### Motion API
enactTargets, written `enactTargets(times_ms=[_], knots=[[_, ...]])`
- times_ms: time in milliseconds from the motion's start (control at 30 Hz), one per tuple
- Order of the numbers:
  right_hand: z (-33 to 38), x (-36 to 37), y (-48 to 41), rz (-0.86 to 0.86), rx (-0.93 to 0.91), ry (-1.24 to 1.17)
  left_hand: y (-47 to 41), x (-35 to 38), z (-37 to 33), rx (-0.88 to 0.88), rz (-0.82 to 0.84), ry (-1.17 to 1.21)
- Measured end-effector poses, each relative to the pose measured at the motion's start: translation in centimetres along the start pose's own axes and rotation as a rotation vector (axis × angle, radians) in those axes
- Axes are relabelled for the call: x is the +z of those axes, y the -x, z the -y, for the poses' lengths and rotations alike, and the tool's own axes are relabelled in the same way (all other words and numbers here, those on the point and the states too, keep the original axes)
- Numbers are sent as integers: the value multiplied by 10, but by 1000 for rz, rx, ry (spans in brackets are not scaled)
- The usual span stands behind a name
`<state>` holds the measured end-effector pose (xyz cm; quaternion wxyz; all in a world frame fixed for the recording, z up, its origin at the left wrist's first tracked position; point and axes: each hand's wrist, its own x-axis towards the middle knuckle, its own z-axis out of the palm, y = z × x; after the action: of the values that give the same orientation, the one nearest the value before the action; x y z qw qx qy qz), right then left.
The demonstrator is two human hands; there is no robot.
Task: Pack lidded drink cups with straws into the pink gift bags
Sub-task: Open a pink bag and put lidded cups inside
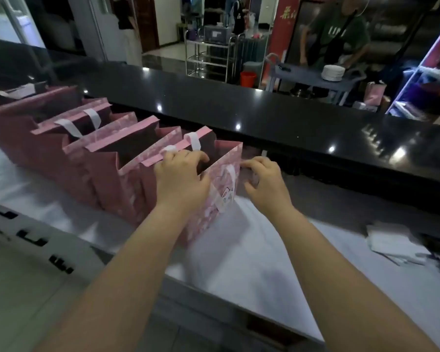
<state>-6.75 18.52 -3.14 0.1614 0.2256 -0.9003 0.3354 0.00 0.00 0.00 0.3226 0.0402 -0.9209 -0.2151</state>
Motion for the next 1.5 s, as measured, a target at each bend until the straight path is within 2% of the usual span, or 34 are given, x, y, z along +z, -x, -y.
enactTargets(times_ms=[167,400,567,700,800,967,1167,1267,1500], knots=[[2,32,-11,91,16,-72,8,5,17,-147,-23,-20],[-26,24,-51,216,31,-90,26,30,2,-312,-148,103],[-43,24,-85,174,147,-144,44,42,-1,-453,-271,95],[-59,44,-94,232,311,-495,63,48,-4,-700,-310,320],[-70,60,-91,244,398,-653,73,52,-6,-726,-325,309],[-72,74,-77,84,488,-846,83,53,-3,-784,-312,323],[-77,64,-50,36,509,-872,82,59,-2,-831,-350,460],[-81,46,-28,-43,541,-900,87,63,-8,-794,-321,492],[-93,-10,44,-352,639,-907,84,71,-15,-624,-148,658]])
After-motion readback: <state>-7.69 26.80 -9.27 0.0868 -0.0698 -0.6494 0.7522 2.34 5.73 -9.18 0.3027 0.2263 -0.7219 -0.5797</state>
